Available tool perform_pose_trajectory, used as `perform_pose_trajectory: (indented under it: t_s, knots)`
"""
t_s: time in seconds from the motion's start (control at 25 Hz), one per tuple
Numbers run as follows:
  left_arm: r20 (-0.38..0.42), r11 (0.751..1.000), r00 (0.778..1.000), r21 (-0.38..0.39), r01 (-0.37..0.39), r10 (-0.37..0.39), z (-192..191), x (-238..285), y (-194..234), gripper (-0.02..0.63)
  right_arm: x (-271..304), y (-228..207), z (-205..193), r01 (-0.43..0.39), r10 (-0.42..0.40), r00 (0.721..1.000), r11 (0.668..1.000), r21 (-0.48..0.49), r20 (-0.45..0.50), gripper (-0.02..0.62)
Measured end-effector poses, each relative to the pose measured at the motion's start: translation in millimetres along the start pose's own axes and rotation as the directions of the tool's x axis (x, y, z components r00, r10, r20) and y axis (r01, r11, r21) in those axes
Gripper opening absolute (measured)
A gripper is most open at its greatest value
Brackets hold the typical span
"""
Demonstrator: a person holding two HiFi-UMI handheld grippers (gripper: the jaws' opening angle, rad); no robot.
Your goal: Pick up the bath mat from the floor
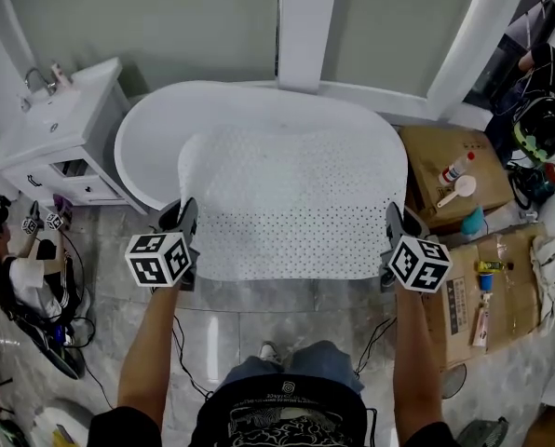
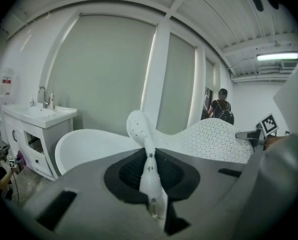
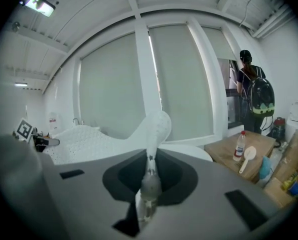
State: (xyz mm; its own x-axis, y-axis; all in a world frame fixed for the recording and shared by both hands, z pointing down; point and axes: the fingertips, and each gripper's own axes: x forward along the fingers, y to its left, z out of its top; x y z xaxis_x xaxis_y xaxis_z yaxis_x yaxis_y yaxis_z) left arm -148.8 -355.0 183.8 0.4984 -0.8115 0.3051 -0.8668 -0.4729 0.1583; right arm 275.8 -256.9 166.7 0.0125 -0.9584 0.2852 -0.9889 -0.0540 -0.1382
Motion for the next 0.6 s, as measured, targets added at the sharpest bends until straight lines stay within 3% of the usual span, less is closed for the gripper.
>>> perform_pose_trajectory:
  t_s: [0.32,0.6]
  knots:
    - [0.102,0.999,0.994,0.043,-0.030,0.026,54.7,14.0,-29.5,0.038,5.3,-15.4,51.2,-0.030,0.032,0.994,0.999,-0.019,0.106,0.029]
    - [0.151,0.996,0.986,0.046,-0.074,0.066,90.3,32.5,-51.8,0.038,23.4,-36.9,92.2,-0.073,0.079,0.986,0.996,-0.046,0.144,0.029]
